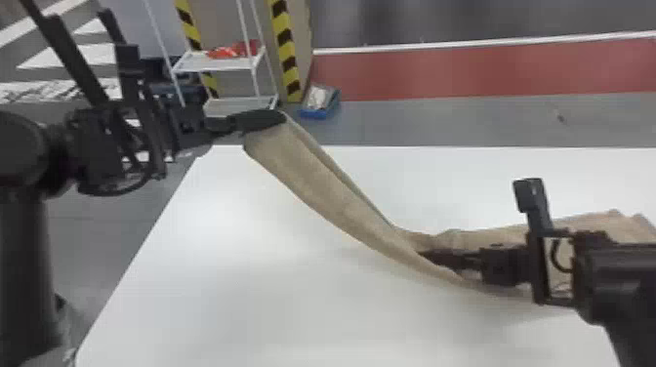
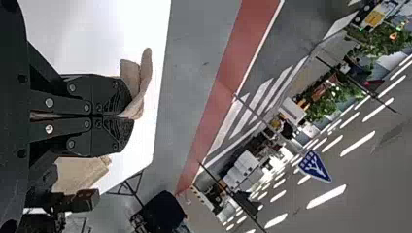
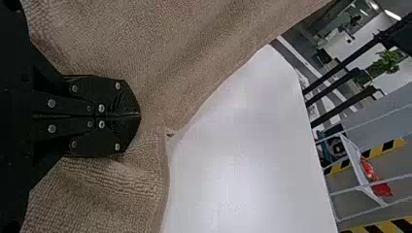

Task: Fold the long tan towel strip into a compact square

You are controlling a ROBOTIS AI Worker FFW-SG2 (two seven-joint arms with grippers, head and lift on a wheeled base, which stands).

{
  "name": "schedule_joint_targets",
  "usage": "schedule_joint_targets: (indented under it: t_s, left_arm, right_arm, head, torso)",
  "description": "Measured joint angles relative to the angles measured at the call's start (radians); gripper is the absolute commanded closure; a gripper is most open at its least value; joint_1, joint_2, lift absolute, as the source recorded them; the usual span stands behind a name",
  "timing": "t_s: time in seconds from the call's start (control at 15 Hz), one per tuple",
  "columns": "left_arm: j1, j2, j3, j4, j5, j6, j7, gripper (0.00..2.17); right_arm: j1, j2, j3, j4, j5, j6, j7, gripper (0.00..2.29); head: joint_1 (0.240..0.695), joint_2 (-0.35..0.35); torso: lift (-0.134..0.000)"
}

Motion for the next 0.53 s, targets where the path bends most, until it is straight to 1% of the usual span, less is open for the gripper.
schedule_joint_targets:
  t_s: [0.07,0.13,0.2,0.4,0.53]
  left_arm:
    - [0.004,0.008,0.002,-0.001,-0.010,0.000,-0.001,1.85]
    - [0.006,0.012,0.004,-0.001,-0.021,0.000,-0.002,1.85]
    - [0.009,0.015,0.005,-0.001,-0.036,0.000,-0.006,1.85]
    - [0.015,0.017,0.007,0.001,-0.057,0.000,-0.013,1.85]
    - [0.024,0.017,0.005,0.002,-0.060,0.000,-0.014,1.85]
  right_arm:
    - [0.019,0.000,-0.030,-0.021,-0.004,-0.024,-0.022,1.76]
    - [0.033,0.000,-0.058,-0.039,-0.010,-0.050,-0.062,1.76]
    - [0.047,0.000,-0.092,-0.056,-0.023,-0.088,-0.118,1.76]
    - [0.063,-0.001,-0.171,-0.081,-0.087,-0.220,-0.133,1.76]
    - [0.051,-0.010,-0.212,-0.081,-0.134,-0.266,-0.133,1.76]
  head:
    - [0.695,0.151]
    - [0.695,0.139]
    - [0.695,0.125]
    - [0.695,0.093]
    - [0.691,0.077]
  torso:
    - [-0.124]
    - [-0.124]
    - [-0.124]
    - [-0.124]
    - [-0.124]
